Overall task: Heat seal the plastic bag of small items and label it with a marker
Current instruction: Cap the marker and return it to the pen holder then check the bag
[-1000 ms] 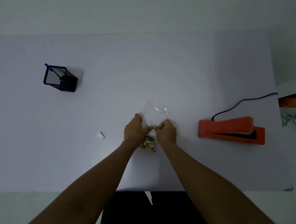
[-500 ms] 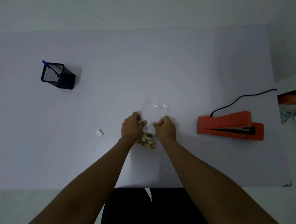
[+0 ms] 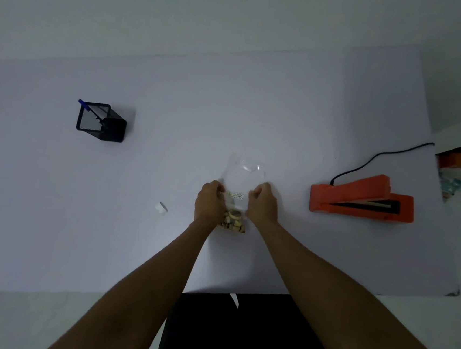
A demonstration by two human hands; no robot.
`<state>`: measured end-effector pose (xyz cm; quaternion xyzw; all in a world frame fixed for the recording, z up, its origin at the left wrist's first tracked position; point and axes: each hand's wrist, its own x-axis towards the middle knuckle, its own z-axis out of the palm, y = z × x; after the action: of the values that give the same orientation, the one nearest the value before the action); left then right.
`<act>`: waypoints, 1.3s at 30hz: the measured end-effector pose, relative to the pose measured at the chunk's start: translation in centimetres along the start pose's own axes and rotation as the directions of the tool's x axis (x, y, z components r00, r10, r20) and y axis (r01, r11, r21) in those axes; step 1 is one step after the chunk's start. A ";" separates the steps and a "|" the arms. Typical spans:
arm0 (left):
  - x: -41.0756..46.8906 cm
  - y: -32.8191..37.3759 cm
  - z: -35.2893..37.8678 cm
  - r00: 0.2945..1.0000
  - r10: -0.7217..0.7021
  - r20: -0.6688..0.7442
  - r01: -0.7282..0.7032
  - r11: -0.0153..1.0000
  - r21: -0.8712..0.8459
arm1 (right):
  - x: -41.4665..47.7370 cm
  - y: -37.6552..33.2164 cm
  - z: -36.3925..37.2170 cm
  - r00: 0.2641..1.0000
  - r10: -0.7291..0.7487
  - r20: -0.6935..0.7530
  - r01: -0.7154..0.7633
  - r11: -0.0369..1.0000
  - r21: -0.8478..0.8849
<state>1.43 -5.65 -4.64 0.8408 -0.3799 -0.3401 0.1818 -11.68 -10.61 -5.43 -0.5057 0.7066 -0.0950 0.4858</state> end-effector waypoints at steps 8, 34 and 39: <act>-5.2 -3.0 -0.6 0.988 -0.151 -0.040 0.143 0.979 -0.148 | -4.7 4.6 -3.8 0.996 0.016 0.082 -0.026 0.992 0.120; 10.4 2.9 -7.3 0.980 -0.167 0.108 0.185 0.966 -0.181 | 10.4 -10.8 1.6 0.991 -0.093 0.094 0.083 0.992 0.100; 9.3 3.4 -7.9 0.982 -0.143 0.123 0.163 0.973 -0.166 | 9.6 -10.0 1.6 0.991 -0.098 0.089 0.089 0.991 0.098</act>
<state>9.79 -14.59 -1.21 0.8282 -0.2918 -0.4312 0.2073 -4.33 -22.49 -5.63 -0.5186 0.6533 -0.1269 0.5368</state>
